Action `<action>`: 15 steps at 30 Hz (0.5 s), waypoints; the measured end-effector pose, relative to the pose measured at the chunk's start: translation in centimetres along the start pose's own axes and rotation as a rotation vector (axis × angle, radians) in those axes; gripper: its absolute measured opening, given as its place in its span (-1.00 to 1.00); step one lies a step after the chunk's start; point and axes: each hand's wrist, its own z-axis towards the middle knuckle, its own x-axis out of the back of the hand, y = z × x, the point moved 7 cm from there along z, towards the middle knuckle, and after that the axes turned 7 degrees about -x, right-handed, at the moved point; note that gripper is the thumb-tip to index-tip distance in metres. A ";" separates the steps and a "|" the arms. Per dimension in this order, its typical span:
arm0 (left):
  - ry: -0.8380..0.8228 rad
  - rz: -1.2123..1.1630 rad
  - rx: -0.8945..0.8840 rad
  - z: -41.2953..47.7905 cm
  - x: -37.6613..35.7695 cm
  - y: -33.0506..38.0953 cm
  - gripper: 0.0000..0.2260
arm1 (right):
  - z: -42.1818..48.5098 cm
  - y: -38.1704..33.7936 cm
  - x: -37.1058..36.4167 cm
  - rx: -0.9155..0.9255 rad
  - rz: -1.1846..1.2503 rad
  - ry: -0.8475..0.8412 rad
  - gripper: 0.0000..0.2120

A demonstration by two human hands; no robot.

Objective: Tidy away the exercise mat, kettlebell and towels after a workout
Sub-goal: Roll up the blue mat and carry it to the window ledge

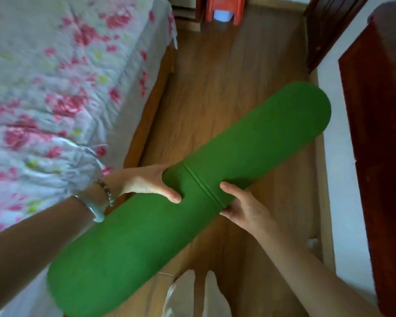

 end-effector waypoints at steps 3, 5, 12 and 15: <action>-0.004 -0.005 -0.015 -6.0 1.8 3.1 -0.25 | -5.3 -1.2 -5.0 0.006 -0.025 -0.020 -0.51; 0.034 0.030 -0.023 -9.1 2.8 4.1 -0.16 | -7.9 -1.4 -7.6 -0.004 -0.037 -0.060 -0.50; 0.129 0.015 0.016 -19.3 0.9 6.4 -0.24 | -14.2 -0.7 -14.1 -0.122 -0.197 -0.201 -0.12; 0.242 -0.057 0.041 -23.2 -0.8 4.9 -0.25 | -16.2 1.1 -15.7 -0.202 -0.282 -0.235 -0.18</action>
